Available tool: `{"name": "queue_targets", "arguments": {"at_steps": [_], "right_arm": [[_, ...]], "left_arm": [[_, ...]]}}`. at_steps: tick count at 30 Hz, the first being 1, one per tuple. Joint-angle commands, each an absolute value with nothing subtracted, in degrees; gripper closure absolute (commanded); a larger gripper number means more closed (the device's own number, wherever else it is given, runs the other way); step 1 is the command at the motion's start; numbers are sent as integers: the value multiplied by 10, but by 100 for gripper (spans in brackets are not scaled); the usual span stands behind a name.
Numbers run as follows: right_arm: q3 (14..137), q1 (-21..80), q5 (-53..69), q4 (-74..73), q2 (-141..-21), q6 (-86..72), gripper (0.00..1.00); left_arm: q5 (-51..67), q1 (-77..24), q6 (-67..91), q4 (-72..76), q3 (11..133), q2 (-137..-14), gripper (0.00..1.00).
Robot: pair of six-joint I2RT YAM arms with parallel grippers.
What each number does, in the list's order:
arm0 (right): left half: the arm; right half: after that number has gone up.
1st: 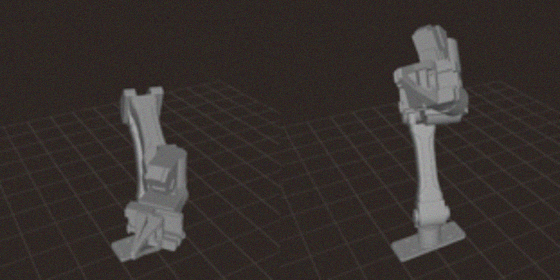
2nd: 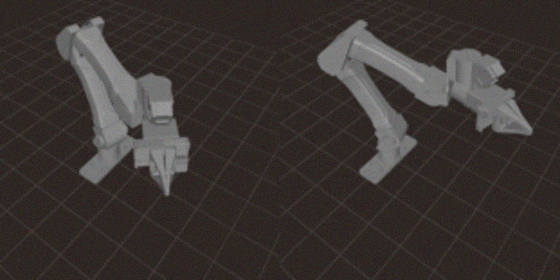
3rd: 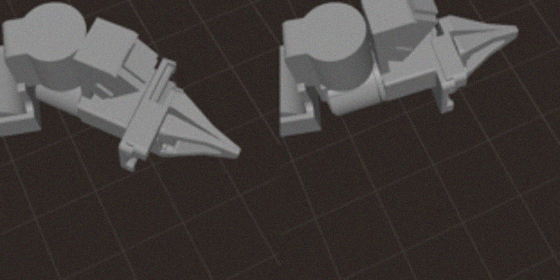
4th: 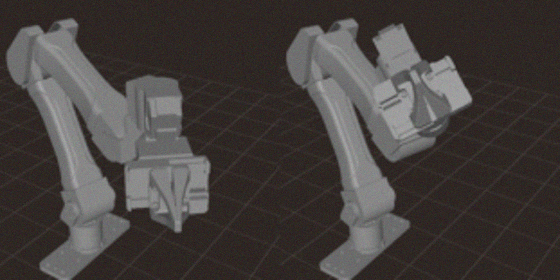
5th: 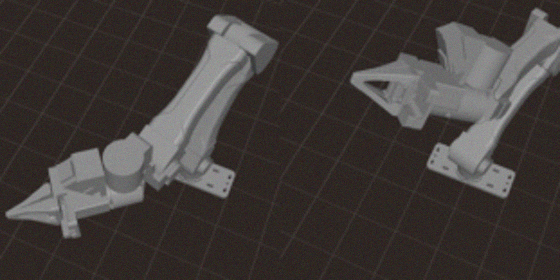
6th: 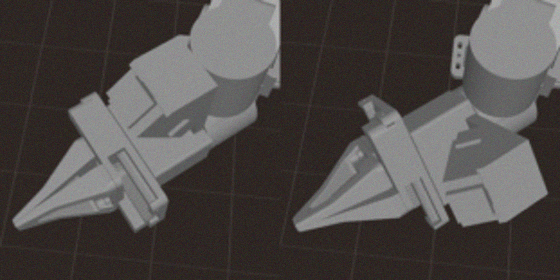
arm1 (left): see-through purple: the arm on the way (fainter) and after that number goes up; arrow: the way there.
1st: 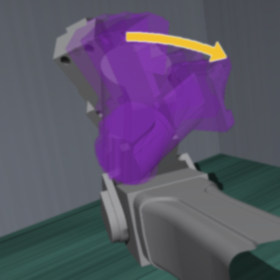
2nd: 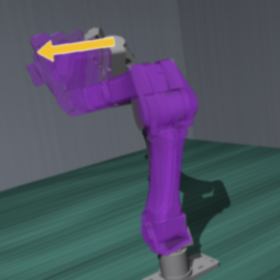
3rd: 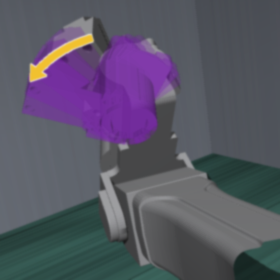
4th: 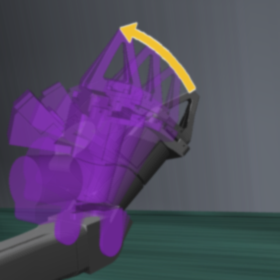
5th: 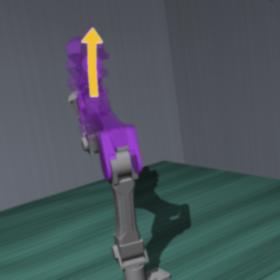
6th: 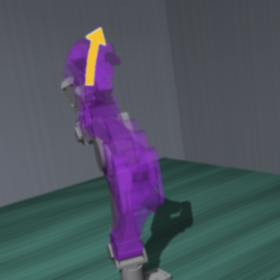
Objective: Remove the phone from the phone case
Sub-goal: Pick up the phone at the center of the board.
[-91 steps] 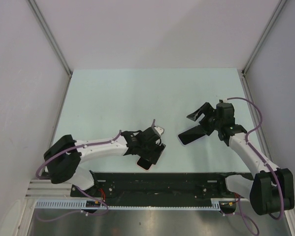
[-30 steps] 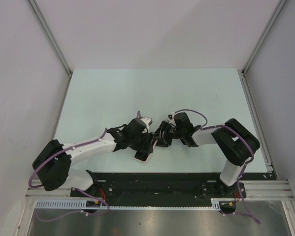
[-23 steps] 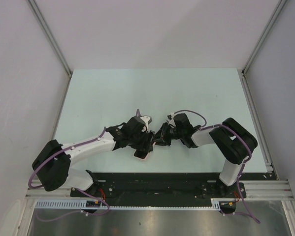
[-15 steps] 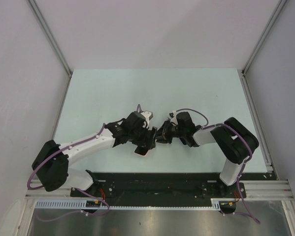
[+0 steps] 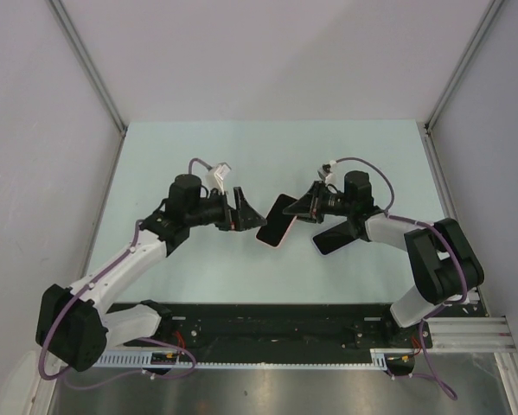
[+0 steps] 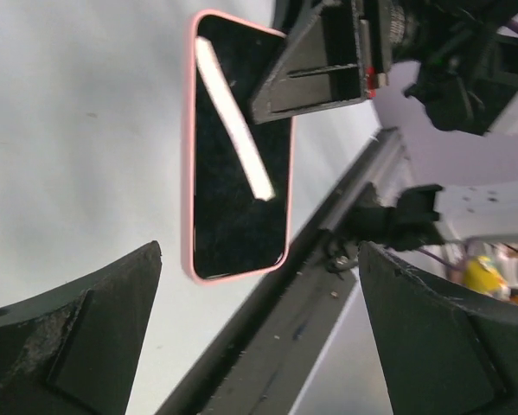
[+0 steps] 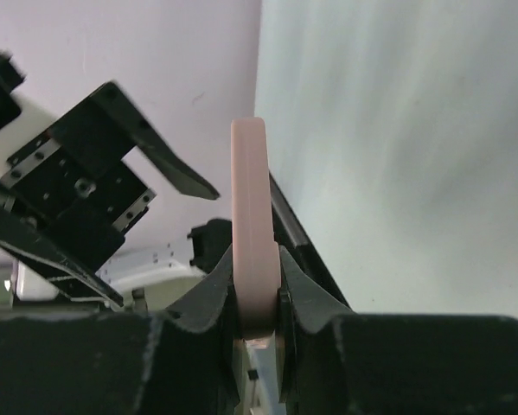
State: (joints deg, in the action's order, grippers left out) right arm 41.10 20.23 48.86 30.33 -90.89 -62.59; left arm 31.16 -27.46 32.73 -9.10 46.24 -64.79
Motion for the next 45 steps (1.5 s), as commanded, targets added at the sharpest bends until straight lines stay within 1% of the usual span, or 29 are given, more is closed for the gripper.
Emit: {"name": "queue_targets", "arguments": {"at_steps": [1,8,11,18,23,26,29,30,35,38,41,45], "right_arm": [[440,212,606,373,-891,-602,100],[447,234,623,373,-860,-591,100],[447,240,632,387,-854,-601,100],[452,243,628,409,-835,-612,100],[454,245,616,447,-844,-636,100],[455,248,607,472,-854,-649,100],[455,253,602,483,-865,-660,100],[455,256,600,489,-871,-663,100],[459,264,592,496,-887,-673,100],[459,265,590,478,-895,-665,100],[459,261,584,433,-895,-640,100],[459,254,575,404,-889,-624,100]], "left_arm": [[454,-272,416,45,437,-657,0],[484,-265,447,93,406,-662,1],[498,-265,452,92,404,-671,2],[525,-265,469,125,379,-670,4],[544,-265,496,157,360,-678,9],[555,-265,529,206,345,-686,13],[573,-265,594,297,318,-693,18],[576,-265,608,343,313,-701,21],[584,-265,662,432,297,-718,28],[584,-265,664,433,303,-715,32],[578,-265,651,408,317,-712,41],[577,-265,645,395,323,-709,59]]}}
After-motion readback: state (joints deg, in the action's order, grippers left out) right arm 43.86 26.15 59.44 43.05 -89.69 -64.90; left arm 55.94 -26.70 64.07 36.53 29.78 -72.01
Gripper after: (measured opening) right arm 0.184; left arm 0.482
